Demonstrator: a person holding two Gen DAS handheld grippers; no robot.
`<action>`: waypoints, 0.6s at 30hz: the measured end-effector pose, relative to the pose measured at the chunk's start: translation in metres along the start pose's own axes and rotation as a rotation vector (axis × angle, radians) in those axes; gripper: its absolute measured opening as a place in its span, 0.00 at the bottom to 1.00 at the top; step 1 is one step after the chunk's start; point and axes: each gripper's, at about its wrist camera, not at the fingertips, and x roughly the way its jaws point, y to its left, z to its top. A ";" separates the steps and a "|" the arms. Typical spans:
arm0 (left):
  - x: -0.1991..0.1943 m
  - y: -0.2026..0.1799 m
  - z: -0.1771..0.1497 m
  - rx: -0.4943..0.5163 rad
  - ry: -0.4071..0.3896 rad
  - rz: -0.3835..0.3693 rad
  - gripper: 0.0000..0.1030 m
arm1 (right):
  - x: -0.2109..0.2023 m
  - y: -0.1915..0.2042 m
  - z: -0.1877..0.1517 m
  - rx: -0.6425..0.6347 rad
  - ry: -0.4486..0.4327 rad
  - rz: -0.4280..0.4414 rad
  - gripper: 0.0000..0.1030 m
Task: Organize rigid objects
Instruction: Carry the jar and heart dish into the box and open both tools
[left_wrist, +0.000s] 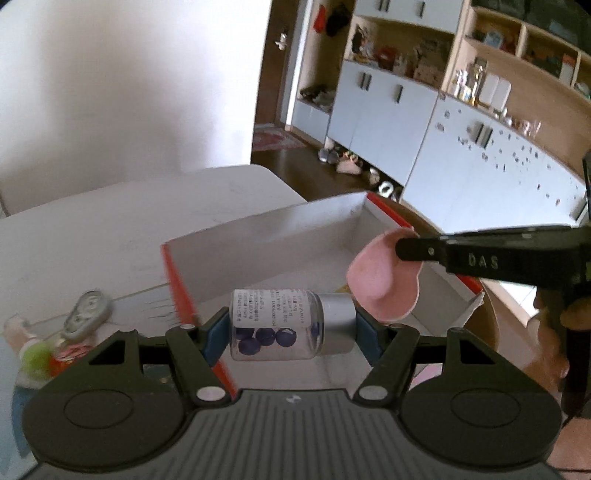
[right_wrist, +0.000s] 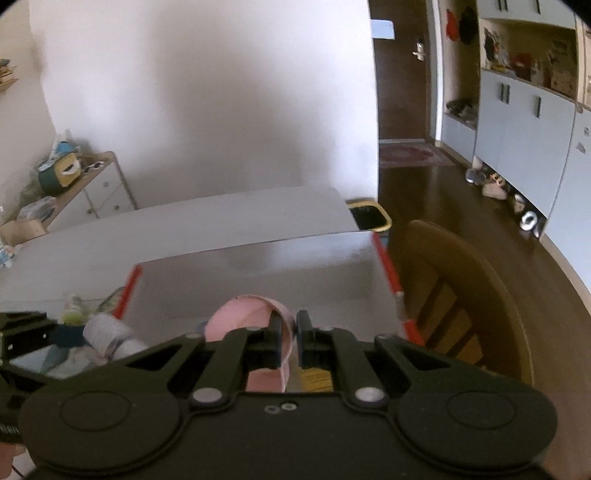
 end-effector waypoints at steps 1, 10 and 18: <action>0.008 -0.005 0.002 0.009 0.013 0.003 0.68 | 0.003 -0.006 0.001 0.005 0.006 0.000 0.07; 0.075 -0.028 0.016 0.052 0.161 0.082 0.68 | 0.041 -0.027 0.015 -0.031 0.039 -0.019 0.07; 0.114 -0.029 0.023 0.006 0.273 0.147 0.68 | 0.071 -0.021 0.023 -0.110 0.079 -0.026 0.07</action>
